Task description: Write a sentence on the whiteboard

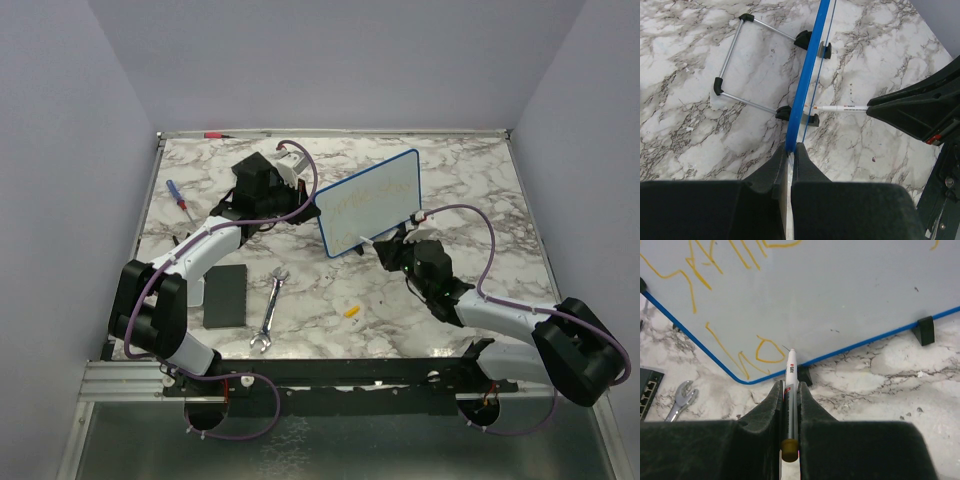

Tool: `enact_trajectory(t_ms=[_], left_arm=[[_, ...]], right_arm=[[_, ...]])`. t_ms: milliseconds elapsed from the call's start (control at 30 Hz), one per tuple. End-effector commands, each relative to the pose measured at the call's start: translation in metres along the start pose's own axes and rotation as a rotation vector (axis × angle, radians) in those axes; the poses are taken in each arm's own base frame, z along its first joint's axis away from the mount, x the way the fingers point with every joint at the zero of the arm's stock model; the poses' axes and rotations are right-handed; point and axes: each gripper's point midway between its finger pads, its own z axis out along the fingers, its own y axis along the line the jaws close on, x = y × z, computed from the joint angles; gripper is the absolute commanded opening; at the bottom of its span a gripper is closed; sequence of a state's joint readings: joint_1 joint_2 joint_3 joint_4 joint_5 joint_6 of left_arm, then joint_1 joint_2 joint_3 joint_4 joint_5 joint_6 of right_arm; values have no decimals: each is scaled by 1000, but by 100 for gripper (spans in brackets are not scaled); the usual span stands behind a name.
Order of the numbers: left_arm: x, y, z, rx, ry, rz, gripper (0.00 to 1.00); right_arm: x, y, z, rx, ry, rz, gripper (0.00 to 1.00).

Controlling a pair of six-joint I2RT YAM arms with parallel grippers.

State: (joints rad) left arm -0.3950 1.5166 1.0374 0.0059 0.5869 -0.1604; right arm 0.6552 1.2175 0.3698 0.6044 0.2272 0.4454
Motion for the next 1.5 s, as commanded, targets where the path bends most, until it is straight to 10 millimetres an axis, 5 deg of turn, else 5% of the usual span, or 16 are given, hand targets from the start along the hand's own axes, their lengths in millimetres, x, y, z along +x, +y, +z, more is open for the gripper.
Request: enact_trajectory(t_ms=[0,533,1033,1467], left_arm=[[9,-6,-3,4,40,-12,0],[9,-6,-3,4,40,-11,0],[8,-7,-4,3,36,-10,0],[8,-7,-4,4,37,-9,0]], right_arm=[[22,-13,-3,36,49,9,1],[26,-12,6,38,58,-6,1],[-13,6,17,4,-31,-29,1],[-27,13,17,-11,-51,-43,1]])
